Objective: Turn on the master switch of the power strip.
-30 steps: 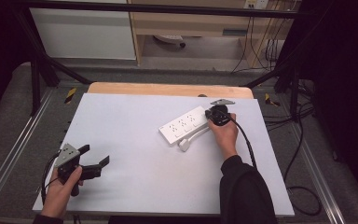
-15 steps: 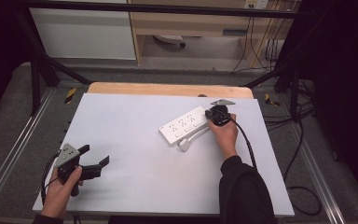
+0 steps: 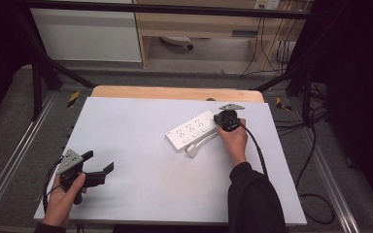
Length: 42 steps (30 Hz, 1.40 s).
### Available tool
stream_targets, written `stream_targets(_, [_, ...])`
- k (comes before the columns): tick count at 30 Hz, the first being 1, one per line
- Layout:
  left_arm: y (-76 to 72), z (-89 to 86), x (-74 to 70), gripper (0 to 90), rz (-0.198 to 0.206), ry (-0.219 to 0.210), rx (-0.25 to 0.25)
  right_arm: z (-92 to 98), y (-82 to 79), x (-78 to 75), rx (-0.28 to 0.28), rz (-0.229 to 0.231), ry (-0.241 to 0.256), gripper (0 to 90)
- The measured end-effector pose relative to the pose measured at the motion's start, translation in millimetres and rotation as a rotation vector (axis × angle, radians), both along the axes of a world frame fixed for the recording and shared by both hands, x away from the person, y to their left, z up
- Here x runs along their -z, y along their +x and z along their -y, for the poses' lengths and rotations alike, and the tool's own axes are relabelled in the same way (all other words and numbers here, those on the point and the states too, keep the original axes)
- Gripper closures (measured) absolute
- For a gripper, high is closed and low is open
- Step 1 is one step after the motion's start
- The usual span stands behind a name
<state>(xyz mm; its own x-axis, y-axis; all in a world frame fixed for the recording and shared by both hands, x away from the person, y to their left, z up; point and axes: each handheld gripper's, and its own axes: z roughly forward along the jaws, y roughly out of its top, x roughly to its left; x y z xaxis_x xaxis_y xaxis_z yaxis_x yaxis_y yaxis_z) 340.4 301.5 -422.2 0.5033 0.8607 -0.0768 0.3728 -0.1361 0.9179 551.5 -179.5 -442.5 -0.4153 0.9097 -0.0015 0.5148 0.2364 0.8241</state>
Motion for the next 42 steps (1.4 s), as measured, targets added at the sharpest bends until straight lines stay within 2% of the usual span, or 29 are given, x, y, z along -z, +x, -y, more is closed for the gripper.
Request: stream_targets(42, [0.5,-0.5,0.7,6.3,-0.004,0.004,-0.001,3.9,-1.4,2.0,0.013,0.013,0.019,90.0])
